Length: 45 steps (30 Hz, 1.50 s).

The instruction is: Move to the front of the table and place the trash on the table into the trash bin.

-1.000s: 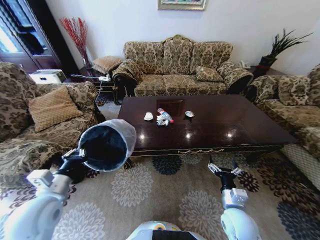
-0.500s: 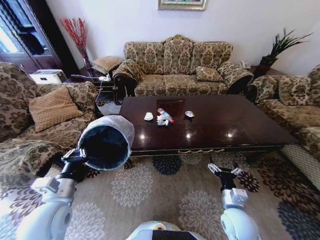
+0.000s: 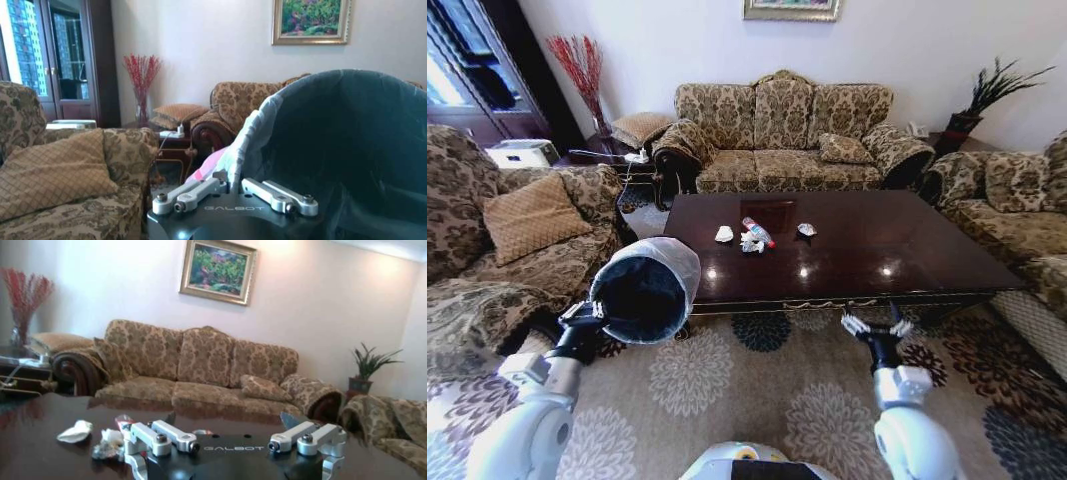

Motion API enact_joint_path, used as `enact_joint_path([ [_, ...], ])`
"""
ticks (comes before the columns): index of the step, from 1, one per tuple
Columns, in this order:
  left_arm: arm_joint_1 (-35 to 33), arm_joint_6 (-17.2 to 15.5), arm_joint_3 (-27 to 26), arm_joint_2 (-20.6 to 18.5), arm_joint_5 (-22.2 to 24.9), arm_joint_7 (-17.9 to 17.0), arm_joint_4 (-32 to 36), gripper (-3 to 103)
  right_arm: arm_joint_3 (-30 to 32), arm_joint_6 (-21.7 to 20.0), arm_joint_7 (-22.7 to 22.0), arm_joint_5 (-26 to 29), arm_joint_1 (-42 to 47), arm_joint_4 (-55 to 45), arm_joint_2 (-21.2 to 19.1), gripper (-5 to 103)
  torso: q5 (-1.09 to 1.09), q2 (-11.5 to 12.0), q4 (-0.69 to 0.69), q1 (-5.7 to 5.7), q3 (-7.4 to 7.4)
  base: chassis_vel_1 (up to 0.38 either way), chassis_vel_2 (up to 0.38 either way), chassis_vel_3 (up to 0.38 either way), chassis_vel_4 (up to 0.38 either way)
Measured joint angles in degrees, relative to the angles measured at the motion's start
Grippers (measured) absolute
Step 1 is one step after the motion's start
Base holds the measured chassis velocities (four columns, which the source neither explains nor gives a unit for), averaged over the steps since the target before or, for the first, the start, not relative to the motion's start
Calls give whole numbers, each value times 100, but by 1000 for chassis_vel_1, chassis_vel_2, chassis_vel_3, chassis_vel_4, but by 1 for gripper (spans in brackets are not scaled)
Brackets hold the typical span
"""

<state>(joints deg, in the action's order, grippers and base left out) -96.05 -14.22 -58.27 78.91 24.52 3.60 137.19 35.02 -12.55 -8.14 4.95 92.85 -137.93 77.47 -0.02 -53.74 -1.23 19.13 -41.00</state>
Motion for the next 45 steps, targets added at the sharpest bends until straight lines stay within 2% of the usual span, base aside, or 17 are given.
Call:
enact_joint_path([
  [6,38,-19,30,-34,115,147,-69,0,-35,-67,98,131,-172,-53,-150,100,2,0,1,0,0,0,0,0,0],
  [9,104,-41,113,-84,344,256,-129,0,-66,-167,236,232,-322,-72,-303,100,2,0,1,0,0,0,0,0,0],
  [10,180,-54,203,-144,432,293,-197,0,-115,-257,273,373,-439,-73,-469,100,2,0,2,0,0,0,0,0,0],
  [15,301,-127,266,-227,373,279,-299,0,-150,-394,310,814,-638,6,-793,100,2,0,1,0,0,0,0,0,0],
  [17,405,-186,275,-243,185,145,-334,0,-161,-349,323,993,-814,239,-911,100,2,0,0,0,0,0,0,0,0],
  [27,400,-185,306,-212,45,152,-378,0,-251,-308,334,852,-856,403,-783,100,2,-1,1,-2,1,-64,84,72,-77],
  [39,431,-158,341,-186,-48,199,-480,0,-332,-388,356,601,-949,553,-758,100,2,0,2,1,-1,-228,228,225,-225],
  [45,425,-142,308,-171,-51,197,-480,0,-554,-140,227,500,-1185,980,-762,100,1,2,2,7,-3,-170,150,171,-176],
])
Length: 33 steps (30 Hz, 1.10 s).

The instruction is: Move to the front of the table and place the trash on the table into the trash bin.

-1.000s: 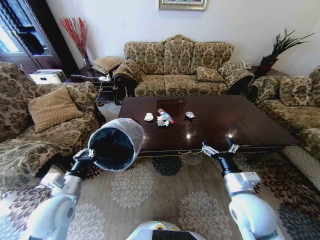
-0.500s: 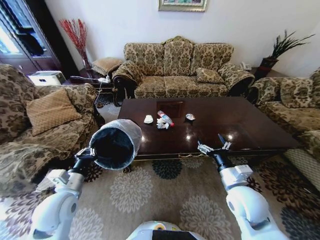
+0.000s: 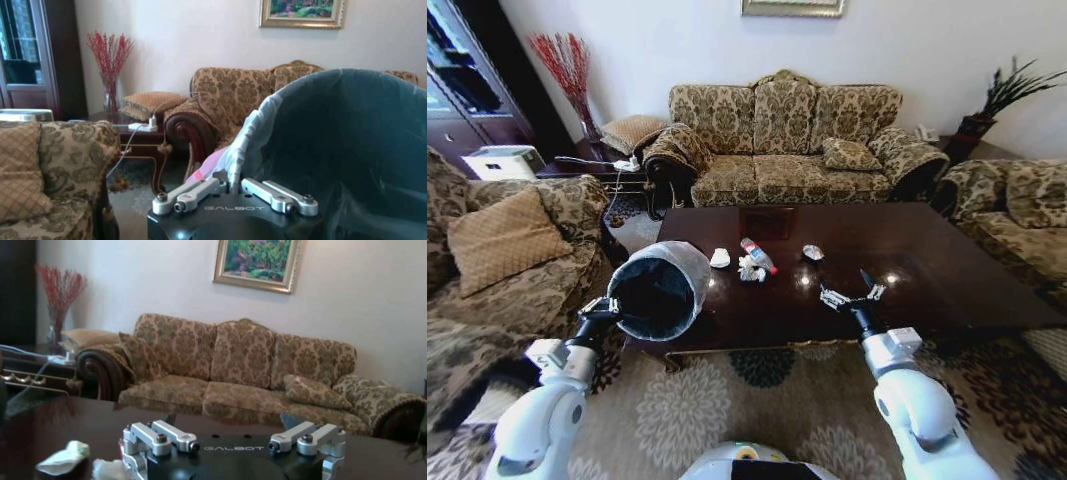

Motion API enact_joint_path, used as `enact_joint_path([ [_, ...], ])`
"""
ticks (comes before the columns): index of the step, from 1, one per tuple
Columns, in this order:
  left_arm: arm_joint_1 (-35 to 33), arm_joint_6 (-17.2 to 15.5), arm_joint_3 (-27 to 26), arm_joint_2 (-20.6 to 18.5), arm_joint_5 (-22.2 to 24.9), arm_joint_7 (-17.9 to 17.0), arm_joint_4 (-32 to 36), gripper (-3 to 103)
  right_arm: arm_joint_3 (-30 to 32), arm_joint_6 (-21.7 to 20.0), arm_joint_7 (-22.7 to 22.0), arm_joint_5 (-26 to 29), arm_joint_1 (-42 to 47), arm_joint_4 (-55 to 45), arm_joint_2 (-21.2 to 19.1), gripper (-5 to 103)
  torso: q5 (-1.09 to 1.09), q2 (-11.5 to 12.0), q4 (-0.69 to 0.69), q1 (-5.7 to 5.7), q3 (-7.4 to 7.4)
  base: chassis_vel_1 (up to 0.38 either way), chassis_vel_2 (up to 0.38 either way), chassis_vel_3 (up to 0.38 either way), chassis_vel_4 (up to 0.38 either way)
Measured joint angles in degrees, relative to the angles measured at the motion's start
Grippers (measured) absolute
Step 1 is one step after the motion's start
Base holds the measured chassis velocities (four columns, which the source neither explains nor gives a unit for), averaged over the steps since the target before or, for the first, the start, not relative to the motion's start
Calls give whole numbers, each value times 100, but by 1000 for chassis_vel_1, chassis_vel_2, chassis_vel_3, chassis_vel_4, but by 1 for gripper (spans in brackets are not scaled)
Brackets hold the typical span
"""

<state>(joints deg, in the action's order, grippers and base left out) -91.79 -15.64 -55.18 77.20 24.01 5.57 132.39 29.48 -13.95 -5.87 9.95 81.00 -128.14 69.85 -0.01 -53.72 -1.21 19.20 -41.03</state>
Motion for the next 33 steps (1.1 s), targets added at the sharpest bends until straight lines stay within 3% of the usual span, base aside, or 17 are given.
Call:
enact_joint_path([
  [8,-36,67,-15,57,-88,-15,74,0,-725,341,-237,-27,-740,1166,-23,100,0,-4,-1,-15,6,3,-4,-3,-3],
  [15,2,70,-23,92,-151,-48,171,0,-1956,439,-628,370,-2163,2660,187,100,-1,-2,-3,-6,2,17,-12,-34,15],
  [17,19,53,-23,73,-163,-66,212,0,-2444,667,-924,472,-2798,3606,381,100,1,-1,-3,-3,0,0,0,0,0],
  [26,317,-112,176,-152,-149,-130,145,0,-2676,1163,-981,487,-3745,5295,1043,100,-2,-1,0,-7,2,0,0,0,0],
  [33,377,-121,251,-174,-140,-122,19,0,-2747,1225,-893,626,-3774,5544,1202,100,0,-1,1,-6,2,0,0,0,0],
])
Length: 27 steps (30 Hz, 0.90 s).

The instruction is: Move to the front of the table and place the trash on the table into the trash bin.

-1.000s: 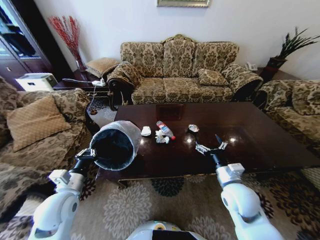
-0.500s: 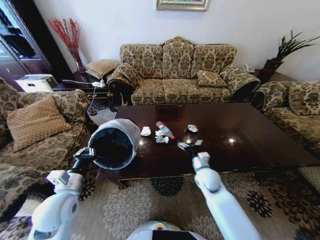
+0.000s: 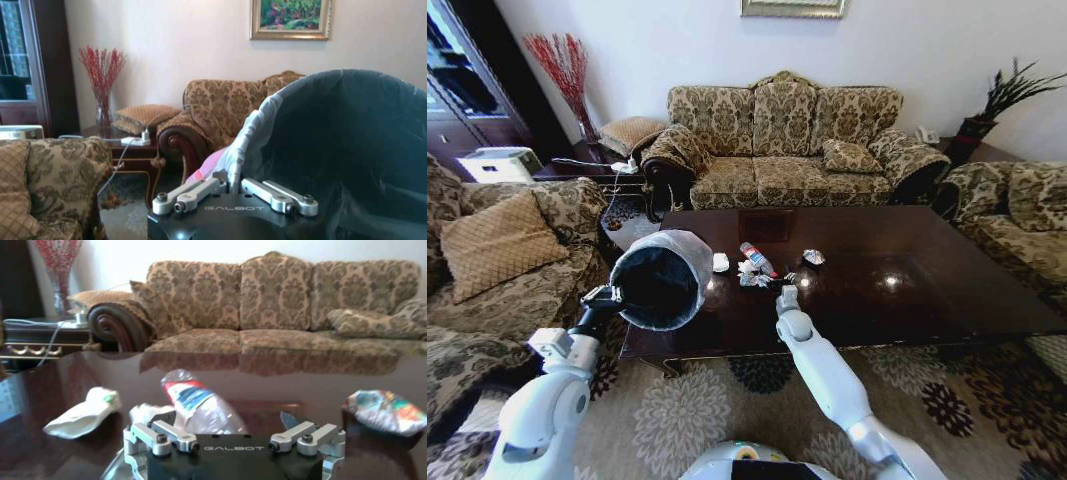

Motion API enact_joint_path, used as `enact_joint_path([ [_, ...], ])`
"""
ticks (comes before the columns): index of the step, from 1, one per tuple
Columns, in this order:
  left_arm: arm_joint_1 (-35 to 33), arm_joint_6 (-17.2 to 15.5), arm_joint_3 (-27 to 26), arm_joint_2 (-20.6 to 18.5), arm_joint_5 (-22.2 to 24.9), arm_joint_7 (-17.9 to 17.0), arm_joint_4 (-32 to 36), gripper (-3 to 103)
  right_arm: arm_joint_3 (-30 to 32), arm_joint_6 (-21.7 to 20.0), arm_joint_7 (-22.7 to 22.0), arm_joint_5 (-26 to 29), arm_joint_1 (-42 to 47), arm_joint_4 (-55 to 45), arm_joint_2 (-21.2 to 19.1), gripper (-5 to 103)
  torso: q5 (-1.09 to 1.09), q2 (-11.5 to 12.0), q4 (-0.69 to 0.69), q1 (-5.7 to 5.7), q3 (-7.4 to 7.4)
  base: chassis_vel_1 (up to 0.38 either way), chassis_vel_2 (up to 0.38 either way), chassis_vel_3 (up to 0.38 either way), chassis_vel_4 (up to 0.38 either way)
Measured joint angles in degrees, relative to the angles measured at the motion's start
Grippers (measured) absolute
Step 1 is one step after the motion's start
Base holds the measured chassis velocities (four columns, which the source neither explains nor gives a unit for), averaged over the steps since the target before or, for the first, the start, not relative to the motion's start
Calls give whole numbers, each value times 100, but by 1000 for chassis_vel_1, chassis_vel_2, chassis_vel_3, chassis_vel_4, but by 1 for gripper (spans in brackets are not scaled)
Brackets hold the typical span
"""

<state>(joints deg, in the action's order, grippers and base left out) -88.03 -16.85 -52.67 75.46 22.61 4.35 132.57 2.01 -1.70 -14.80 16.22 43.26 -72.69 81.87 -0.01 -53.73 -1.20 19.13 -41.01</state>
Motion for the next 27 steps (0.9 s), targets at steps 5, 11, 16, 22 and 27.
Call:
enact_joint_path([
  [5,12,3,-5,-18,11,7,-61,0,-165,53,130,67,27,120,73,100,0,0,-4,-1,1,0,0,0,0],
  [11,1,3,3,-28,15,9,-45,0,-215,134,173,94,67,272,167,85,1,-1,-2,-1,1,0,0,0,0],
  [16,-25,3,-2,-45,34,11,-32,0,-186,133,264,107,145,253,165,70,0,-1,-2,-1,1,0,0,0,0],
  [22,-41,-1,3,-57,121,20,-27,0,-105,163,444,128,179,343,201,42,1,-1,-2,-1,1,0,0,0,0],
  [27,-64,-1,20,-42,122,62,-49,0,-80,200,547,130,109,437,219,26,0,-1,-3,-1,1,0,0,0,0],
])
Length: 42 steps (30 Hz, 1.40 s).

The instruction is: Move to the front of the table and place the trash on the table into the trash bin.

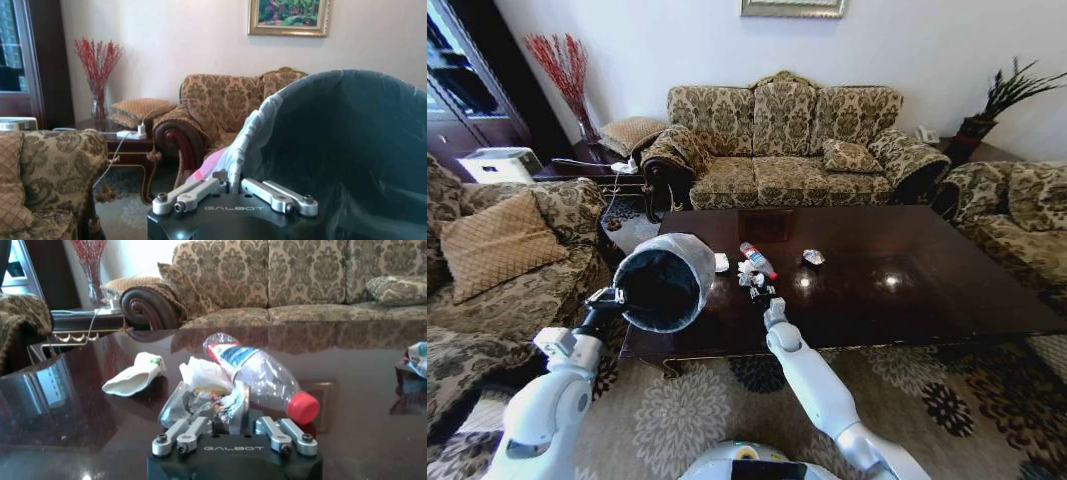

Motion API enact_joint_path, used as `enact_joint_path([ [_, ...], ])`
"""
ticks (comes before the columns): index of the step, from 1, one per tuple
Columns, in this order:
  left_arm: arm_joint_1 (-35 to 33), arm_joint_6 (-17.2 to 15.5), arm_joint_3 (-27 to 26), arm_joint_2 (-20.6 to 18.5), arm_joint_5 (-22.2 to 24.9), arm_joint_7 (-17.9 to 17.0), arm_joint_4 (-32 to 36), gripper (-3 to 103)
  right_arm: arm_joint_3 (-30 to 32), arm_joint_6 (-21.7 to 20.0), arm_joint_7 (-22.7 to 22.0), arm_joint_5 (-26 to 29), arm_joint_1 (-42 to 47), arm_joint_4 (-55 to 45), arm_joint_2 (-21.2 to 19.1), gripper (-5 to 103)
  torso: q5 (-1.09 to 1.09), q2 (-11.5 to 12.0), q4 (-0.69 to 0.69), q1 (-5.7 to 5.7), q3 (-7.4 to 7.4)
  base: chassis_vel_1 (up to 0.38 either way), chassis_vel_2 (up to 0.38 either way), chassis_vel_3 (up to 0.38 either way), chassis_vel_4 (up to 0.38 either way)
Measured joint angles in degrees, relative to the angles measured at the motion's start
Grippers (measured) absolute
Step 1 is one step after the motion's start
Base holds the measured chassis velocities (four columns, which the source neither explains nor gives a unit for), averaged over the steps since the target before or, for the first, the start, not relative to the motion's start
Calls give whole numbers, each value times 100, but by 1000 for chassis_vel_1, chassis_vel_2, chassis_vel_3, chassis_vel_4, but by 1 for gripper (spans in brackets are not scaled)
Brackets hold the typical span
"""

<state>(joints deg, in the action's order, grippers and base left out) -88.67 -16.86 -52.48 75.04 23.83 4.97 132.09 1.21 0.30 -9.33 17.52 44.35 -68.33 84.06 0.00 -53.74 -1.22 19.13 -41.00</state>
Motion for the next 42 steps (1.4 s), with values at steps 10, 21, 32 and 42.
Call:
enact_joint_path([
  [10,25,-24,-23,-24,2,22,-29,0,38,23,56,9,-47,-32,-74,7,0,0,0,0,0,0,0,0,0],
  [21,500,-1352,-16,-885,1017,-438,-2,0,-143,-314,-72,344,51,-1828,-1029,7,1,0,3,0,0,0,0,0,0],
  [32,950,-2241,184,-2170,1787,-921,-254,0,-746,-411,-184,1260,-1523,-3139,-1727,7,0,0,1,1,-1,0,0,0,0],
  [42,1236,-2531,334,-2614,2414,-1218,-331,0,-2667,-860,-336,2688,-3733,-3349,-1142,7,-2,0,-7,2,-1,0,0,0,0],
])
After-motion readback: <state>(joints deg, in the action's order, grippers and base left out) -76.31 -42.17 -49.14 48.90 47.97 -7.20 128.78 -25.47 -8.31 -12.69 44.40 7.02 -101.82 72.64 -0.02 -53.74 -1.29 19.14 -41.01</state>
